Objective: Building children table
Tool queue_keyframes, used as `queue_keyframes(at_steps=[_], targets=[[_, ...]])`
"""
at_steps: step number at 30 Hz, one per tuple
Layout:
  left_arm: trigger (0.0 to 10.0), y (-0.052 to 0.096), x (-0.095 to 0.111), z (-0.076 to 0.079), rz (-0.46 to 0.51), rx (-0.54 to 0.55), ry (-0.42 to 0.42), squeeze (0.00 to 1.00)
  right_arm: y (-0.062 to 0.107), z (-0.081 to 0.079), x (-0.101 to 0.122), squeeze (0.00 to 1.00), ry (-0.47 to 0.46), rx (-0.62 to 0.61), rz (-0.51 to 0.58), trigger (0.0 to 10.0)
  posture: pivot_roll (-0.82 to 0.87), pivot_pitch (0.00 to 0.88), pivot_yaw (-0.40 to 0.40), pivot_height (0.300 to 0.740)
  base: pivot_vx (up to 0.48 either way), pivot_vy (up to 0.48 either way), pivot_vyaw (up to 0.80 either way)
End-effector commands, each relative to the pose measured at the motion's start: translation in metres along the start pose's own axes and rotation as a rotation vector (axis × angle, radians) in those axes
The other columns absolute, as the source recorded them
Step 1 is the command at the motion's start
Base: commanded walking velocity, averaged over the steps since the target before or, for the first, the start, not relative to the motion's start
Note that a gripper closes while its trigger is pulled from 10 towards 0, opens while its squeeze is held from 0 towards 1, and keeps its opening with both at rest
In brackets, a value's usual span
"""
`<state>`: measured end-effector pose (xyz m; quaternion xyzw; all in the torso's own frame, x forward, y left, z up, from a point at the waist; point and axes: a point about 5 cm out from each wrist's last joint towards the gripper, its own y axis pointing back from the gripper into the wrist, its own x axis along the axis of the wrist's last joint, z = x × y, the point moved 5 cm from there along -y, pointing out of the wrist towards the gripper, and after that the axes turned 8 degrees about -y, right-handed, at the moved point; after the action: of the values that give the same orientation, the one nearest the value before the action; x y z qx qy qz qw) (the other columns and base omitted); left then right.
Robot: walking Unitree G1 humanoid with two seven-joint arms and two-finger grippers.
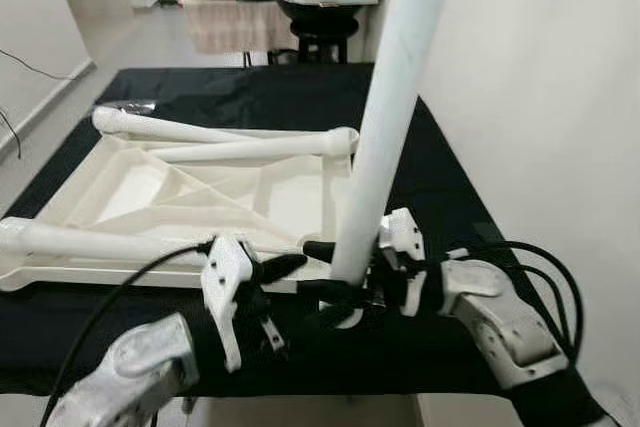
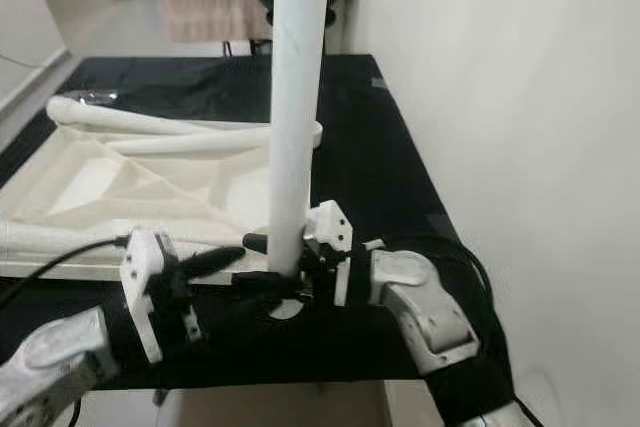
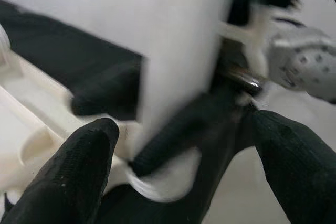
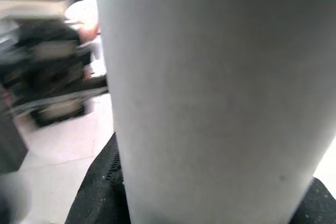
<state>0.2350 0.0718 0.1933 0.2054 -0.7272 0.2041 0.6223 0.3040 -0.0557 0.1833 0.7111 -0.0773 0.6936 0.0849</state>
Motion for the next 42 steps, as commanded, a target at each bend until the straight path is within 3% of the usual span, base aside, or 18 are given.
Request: queue_keyframes(at_steps=[1, 11, 21, 27, 36, 42], targets=[[10.0, 0.002, -0.002, 0.006, -0.026, -0.007, -0.018, 0.0, 0.0, 0.008, 0.001, 0.0, -0.007, -0.043, 0.004, 10.0, -0.04, 0.233, -0.026, 0.74, 0.0, 0.0, 0.0], [10.0, 0.008, -0.003, 0.017, -0.049, -0.009, -0.024, 0.0, -0.001, 0.018, 0.002, 0.0, -0.011, -0.097, 0.012, 10.0, -0.03, 0.268, -0.027, 0.74, 0.0, 0.0, 0.0], [10.0, 0.008, 0.002, 0.023, -0.044, -0.003, -0.027, 0.0, 0.009, 0.033, 0.013, 0.0, -0.045, -0.119, 0.054, 10.0, -0.02, 0.293, -0.024, 0.74, 0.0, 0.0, 0.0], [10.0, 0.008, 0.003, 0.025, -0.046, -0.004, -0.032, 0.0, 0.013, 0.023, 0.018, 0.0, -0.081, -0.033, 0.085, 10.0, -0.02, 0.303, -0.02, 0.74, 0.0, 0.0, 0.0], [10.0, 0.009, 0.007, 0.025, -0.047, -0.006, -0.041, 0.0, 0.014, -0.006, 0.005, 0.0, -0.057, 0.122, 0.003, 10.0, -0.01, 0.309, -0.015, 0.74, 0.0, 0.0, 0.0], [10.0, 0.008, 0.008, 0.024, -0.045, -0.007, -0.046, 0.0, 0.011, -0.006, 0.002, 0.0, -0.024, 0.112, -0.016, 10.0, -0.01, 0.309, -0.012, 0.74, 0.0, 0.0, 0.0]])
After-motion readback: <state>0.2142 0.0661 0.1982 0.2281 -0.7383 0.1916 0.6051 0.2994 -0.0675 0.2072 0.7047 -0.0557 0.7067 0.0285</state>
